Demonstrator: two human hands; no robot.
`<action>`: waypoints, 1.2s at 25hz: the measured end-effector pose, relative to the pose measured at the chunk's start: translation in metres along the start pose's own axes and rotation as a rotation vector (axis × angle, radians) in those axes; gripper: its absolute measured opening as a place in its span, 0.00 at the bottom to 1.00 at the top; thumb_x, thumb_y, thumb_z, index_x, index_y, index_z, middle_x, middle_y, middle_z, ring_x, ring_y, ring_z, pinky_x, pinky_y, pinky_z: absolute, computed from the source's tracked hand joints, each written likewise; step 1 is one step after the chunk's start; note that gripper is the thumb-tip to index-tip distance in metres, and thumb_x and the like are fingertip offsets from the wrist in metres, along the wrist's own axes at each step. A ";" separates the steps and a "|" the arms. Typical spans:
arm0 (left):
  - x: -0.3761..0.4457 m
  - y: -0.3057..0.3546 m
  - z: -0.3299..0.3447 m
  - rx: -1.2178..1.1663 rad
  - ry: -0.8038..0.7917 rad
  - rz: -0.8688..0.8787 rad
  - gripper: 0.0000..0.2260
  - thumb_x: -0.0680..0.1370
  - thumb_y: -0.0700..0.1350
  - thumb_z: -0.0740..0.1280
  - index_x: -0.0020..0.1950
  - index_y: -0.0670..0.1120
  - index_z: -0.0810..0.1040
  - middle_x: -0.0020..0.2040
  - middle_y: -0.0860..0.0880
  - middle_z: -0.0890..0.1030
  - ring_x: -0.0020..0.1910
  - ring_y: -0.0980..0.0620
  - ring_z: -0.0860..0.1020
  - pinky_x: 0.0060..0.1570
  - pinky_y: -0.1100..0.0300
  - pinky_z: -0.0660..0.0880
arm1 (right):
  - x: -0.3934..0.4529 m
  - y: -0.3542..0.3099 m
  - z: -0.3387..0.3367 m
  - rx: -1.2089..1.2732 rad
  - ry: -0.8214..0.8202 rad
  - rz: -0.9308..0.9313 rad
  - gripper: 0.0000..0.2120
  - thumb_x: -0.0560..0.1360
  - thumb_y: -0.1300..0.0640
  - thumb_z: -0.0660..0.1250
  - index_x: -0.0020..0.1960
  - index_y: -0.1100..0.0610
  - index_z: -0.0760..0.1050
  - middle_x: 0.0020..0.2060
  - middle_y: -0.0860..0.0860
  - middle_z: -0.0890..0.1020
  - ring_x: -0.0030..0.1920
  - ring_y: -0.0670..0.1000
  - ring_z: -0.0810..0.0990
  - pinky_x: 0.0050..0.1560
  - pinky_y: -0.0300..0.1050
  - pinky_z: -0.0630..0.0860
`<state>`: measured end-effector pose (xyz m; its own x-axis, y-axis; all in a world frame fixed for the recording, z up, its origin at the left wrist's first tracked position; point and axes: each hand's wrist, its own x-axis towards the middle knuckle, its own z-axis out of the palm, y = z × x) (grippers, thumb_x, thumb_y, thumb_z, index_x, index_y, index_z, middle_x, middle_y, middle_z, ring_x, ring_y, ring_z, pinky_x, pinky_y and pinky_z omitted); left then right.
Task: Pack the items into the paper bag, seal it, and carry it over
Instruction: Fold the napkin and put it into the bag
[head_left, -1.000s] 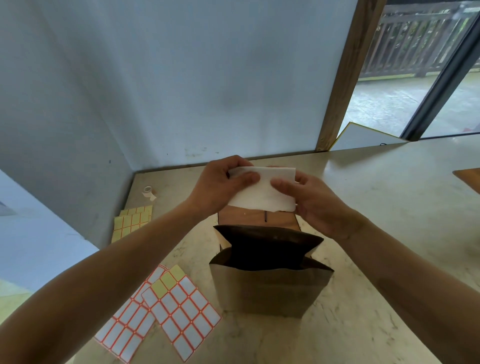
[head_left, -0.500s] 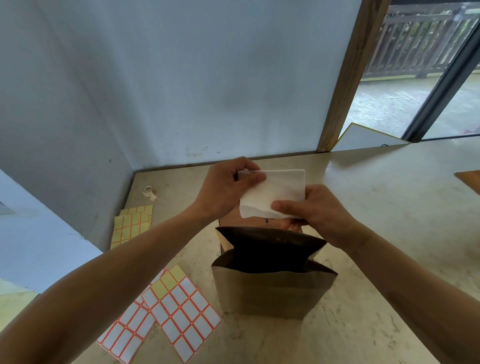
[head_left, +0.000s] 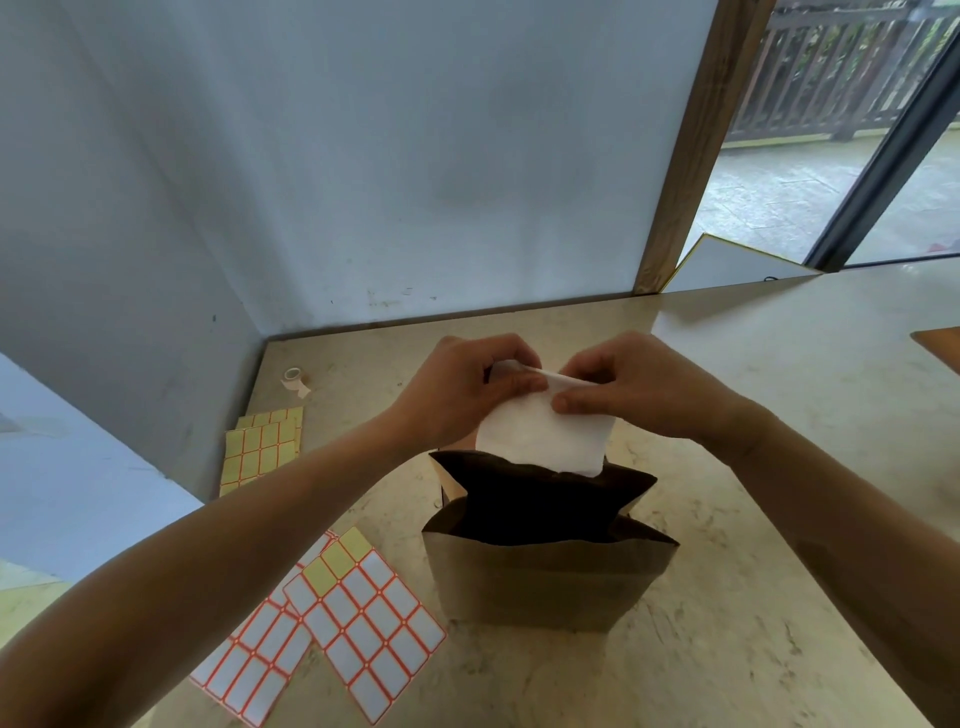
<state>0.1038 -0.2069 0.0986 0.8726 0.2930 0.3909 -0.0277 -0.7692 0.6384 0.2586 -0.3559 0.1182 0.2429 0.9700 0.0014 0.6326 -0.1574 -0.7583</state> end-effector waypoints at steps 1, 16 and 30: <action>-0.002 -0.002 -0.001 0.064 -0.024 -0.030 0.05 0.77 0.51 0.68 0.50 0.51 0.80 0.38 0.52 0.81 0.34 0.57 0.77 0.34 0.64 0.73 | 0.000 0.000 0.002 -0.051 -0.019 0.020 0.04 0.72 0.52 0.72 0.47 0.48 0.83 0.36 0.44 0.83 0.37 0.41 0.81 0.36 0.32 0.73; -0.041 -0.002 0.013 0.580 -0.779 -0.080 0.17 0.76 0.54 0.69 0.63 0.49 0.78 0.52 0.52 0.83 0.46 0.54 0.80 0.50 0.60 0.78 | -0.009 0.007 0.059 -0.016 -0.380 0.351 0.12 0.76 0.49 0.66 0.57 0.50 0.79 0.47 0.45 0.82 0.46 0.45 0.80 0.43 0.35 0.76; -0.088 -0.003 0.033 0.890 -0.861 -0.005 0.52 0.62 0.77 0.63 0.76 0.48 0.57 0.74 0.46 0.65 0.74 0.43 0.59 0.73 0.48 0.49 | -0.035 0.013 0.073 -0.940 -0.308 0.339 0.13 0.80 0.52 0.56 0.50 0.55 0.78 0.39 0.53 0.75 0.43 0.56 0.79 0.35 0.45 0.68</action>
<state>0.0434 -0.2490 0.0409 0.9175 0.0874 -0.3879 0.0241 -0.9860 -0.1652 0.2043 -0.3782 0.0609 0.4004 0.8323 -0.3833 0.9154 -0.3826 0.1253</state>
